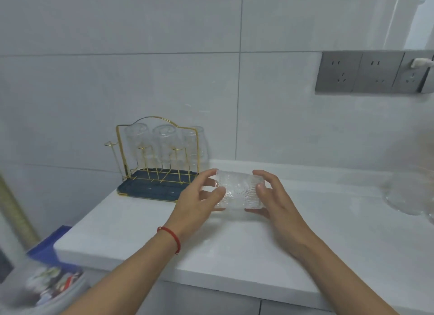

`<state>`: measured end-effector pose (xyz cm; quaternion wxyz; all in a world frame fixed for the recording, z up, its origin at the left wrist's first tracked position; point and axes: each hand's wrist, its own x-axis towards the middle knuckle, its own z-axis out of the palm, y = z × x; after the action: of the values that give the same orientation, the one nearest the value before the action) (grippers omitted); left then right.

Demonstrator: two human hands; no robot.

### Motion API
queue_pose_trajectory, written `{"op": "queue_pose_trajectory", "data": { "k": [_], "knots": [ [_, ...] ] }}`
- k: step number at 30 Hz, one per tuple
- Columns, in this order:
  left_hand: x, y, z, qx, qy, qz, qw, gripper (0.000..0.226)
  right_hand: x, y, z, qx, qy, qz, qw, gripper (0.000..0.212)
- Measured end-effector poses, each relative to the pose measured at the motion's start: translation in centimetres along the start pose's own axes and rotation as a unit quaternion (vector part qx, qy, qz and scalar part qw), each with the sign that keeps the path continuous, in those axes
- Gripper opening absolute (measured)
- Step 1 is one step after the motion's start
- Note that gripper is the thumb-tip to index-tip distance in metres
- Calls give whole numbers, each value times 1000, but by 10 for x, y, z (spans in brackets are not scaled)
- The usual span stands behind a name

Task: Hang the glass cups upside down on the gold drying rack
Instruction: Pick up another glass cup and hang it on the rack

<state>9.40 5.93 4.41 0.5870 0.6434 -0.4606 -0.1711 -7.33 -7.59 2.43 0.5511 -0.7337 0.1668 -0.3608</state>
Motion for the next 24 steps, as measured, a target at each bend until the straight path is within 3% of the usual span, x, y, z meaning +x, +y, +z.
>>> {"op": "queue_pose_trajectory", "data": {
  "k": [3, 4, 6, 8, 12, 18, 24],
  "knots": [
    [-3, -16, -46, 105, 38, 2, 994, 41, 10, -20, 17, -78, 10, -34, 996, 34],
    [-3, -25, -62, 197, 56, -4, 979, 39, 15, -29, 23, -97, 11, -48, 994, 36],
    [-5, -44, -87, 396, 72, -24, 915, 43, 28, -52, 37, -116, 8, -87, 989, 37],
    [-9, -58, -96, 467, 69, -30, 881, 49, 45, -75, 56, -137, 1, -133, 982, 35],
    [-10, -69, -91, 483, 39, -19, 875, 56, 84, -116, 115, -216, -33, -206, 954, 41],
    [-10, -72, -94, 485, 19, -29, 874, 57, 134, -144, 200, -332, -85, -220, 913, 50],
    [-9, -73, -92, 479, 21, -26, 877, 57, 166, -151, 238, -428, -119, -202, 873, 59]
  ]
}}
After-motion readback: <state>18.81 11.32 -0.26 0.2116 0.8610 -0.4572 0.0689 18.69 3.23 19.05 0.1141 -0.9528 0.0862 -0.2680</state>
